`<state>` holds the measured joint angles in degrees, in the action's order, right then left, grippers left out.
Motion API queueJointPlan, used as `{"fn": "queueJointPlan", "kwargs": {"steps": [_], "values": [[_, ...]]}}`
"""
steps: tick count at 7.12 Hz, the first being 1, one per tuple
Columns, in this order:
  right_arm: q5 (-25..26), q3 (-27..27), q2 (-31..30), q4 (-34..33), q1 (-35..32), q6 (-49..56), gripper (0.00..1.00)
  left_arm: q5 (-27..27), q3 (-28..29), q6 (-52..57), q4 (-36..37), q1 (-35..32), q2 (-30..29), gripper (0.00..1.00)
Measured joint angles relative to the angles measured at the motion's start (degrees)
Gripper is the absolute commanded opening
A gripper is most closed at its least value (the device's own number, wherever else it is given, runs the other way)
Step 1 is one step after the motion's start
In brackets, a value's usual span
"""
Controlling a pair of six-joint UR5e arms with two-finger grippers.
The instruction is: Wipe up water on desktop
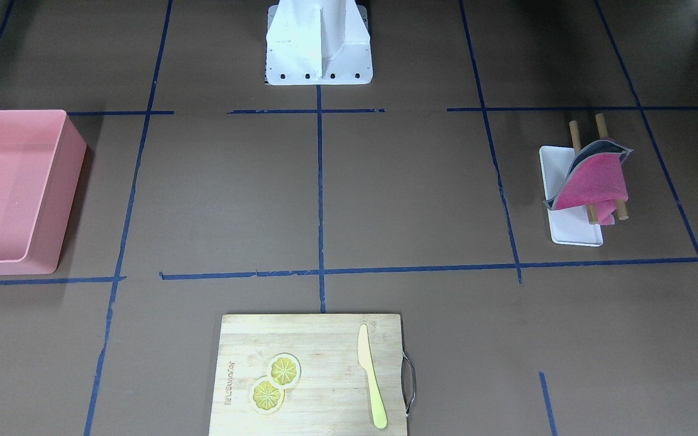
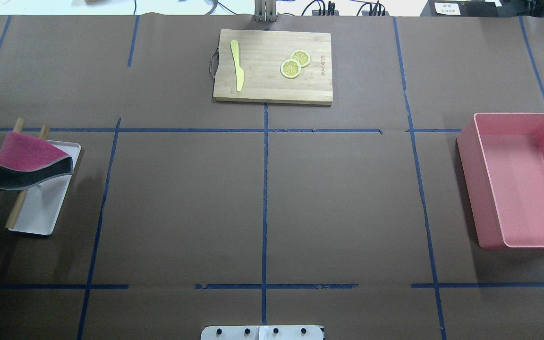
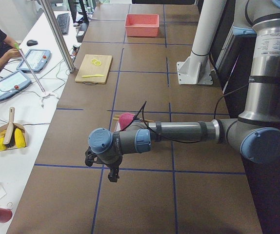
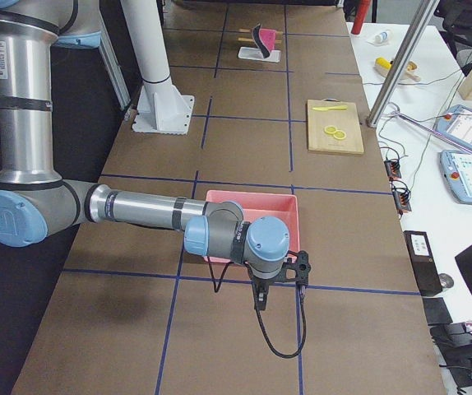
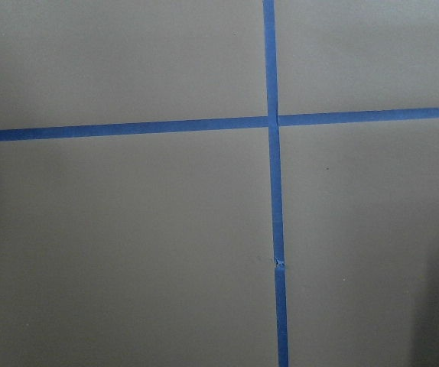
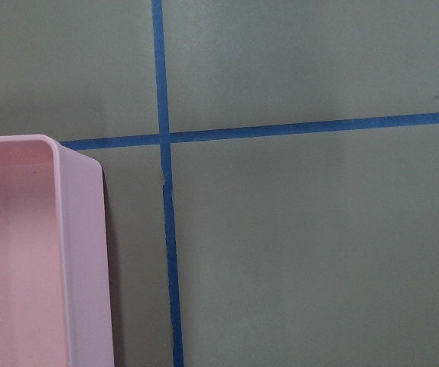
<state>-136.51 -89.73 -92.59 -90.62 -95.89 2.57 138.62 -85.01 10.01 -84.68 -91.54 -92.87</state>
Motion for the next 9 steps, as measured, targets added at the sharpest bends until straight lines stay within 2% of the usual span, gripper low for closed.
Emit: {"fn": "queueJointPlan", "kwargs": {"steps": [3,5,7,9], "values": [[-0.09,-0.40,0.30,0.00,0.00,-0.10,1.00,0.24,-2.28,-0.44,-0.15,-0.03,-0.49,1.00],[-0.28,-0.82,0.73,0.00,0.00,-0.15,1.00,1.50,-8.85,-3.64,-0.21,0.20,-0.74,1.00],[-0.29,-1.31,1.02,0.09,0.05,-0.20,1.00,8.10,-14.28,-7.51,-0.22,1.46,0.26,1.00],[-0.33,-1.73,1.07,0.15,0.08,-0.27,1.00,10.33,-17.40,-17.01,-1.36,7.20,1.57,0.99]]}}
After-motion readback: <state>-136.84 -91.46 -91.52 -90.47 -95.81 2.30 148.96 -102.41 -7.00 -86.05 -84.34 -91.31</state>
